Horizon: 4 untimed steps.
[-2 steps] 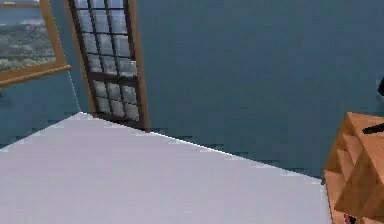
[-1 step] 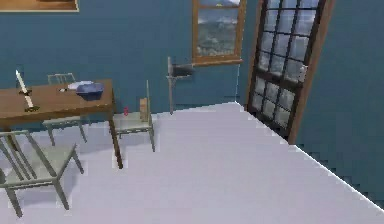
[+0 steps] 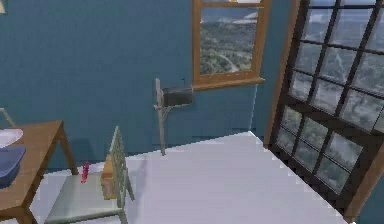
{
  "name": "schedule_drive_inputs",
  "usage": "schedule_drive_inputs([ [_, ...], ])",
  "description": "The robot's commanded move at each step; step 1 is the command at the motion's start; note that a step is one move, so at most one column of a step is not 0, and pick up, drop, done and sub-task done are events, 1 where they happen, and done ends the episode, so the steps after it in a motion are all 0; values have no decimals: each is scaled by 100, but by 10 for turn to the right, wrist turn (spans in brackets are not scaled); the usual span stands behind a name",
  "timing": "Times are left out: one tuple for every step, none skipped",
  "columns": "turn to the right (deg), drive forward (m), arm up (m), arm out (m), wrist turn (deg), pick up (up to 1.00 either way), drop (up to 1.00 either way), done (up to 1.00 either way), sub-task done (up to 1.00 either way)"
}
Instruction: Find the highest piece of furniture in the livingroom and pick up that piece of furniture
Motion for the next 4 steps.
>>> schedule_drive_inputs([
  [-30, 0, 0, 0, 0, 0, 0, 0, 0],
  [0, 85, 0, 0, 0, 0, 0, 0, 0],
  [-60, 0, 0, 0, 0, 0, 0, 0, 0],
  [0, 60, 0, 0, 0, 0, 0, 0, 0],
])
